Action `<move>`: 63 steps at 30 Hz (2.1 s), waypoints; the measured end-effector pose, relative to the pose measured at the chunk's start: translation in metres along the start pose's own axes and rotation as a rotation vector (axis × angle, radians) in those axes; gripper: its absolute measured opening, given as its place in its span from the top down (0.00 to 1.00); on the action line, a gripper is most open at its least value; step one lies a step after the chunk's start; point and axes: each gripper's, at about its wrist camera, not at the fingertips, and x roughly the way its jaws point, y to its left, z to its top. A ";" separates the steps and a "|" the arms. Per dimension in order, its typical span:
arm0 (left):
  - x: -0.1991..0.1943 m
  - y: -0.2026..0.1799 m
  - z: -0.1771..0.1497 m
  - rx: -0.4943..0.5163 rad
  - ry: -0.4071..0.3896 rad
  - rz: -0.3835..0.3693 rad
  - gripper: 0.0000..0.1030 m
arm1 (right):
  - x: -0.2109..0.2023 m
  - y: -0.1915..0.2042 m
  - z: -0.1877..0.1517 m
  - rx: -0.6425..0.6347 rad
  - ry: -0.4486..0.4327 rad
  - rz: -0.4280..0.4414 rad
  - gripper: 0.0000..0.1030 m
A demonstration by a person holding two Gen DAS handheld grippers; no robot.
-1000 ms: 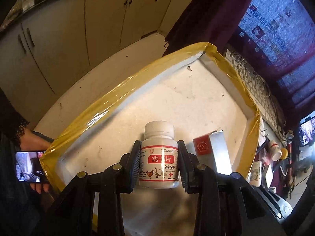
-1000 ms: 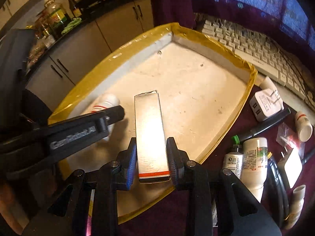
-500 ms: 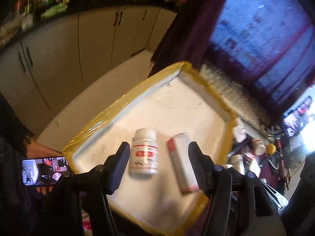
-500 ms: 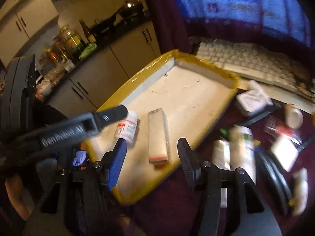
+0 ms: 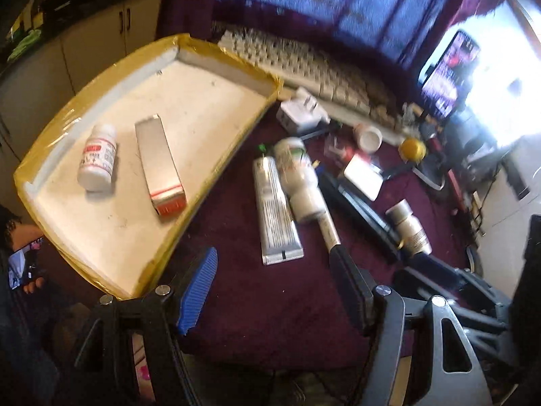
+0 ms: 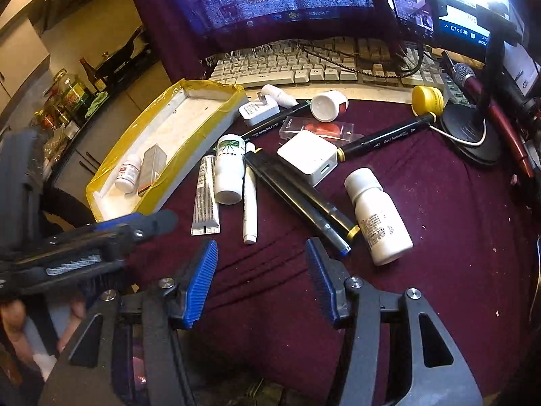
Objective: Organize objects
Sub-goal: 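Withdraw both tools from the tray toward the silver tube and black marker, then grasp the silver tube with left tool while right tool grasps a black marker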
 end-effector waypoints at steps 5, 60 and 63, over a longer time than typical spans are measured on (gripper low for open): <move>0.017 0.009 -0.006 -0.025 0.043 0.025 0.39 | 0.007 0.005 -0.007 -0.036 0.007 -0.004 0.49; 0.054 -0.021 0.009 0.271 0.153 0.162 0.72 | 0.059 -0.011 0.029 -0.179 0.101 0.001 0.77; 0.052 -0.015 0.006 0.273 0.146 0.149 0.70 | 0.056 -0.007 0.018 -0.181 0.111 -0.038 0.85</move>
